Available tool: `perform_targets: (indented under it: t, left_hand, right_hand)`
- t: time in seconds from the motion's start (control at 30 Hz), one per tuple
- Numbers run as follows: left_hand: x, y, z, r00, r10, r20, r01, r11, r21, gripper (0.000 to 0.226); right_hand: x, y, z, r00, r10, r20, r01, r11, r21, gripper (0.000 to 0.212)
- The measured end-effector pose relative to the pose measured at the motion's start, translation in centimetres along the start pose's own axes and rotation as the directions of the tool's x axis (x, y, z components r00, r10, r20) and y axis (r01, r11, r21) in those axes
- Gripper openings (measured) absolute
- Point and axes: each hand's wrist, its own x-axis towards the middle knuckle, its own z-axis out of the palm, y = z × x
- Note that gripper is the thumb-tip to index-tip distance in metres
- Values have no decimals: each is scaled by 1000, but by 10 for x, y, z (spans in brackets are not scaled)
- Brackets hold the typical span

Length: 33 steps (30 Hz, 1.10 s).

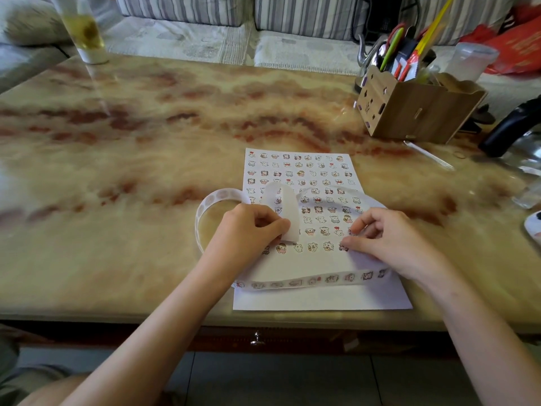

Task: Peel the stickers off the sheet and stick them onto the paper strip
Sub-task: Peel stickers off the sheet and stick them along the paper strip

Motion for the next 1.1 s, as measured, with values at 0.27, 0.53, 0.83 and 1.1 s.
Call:
perform_targets:
  t: [0.27, 0.53, 0.83, 1.1]
  left_hand:
    - [1, -1, 0, 999, 34, -23, -34, 999, -24, 20]
    - [0, 8, -1, 978, 190, -89, -207, 941, -267, 15]
    - [-2, 13, 2, 978, 205, -43, -206, 910, -359, 29]
    - [-4, 11, 3, 977, 211, 29, -194, 940, -281, 10]
  right_hand:
    - [-1, 2, -2, 999, -25, 26, 27, 999, -47, 20]
    - [-28, -40, 11, 910, -386, -154, 408, 898, 166, 6]
    - [-30, -45, 28, 875, -436, -211, 478, 849, 226, 11]
    - [-27, -42, 30, 876, -435, -210, 476, 849, 230, 6]
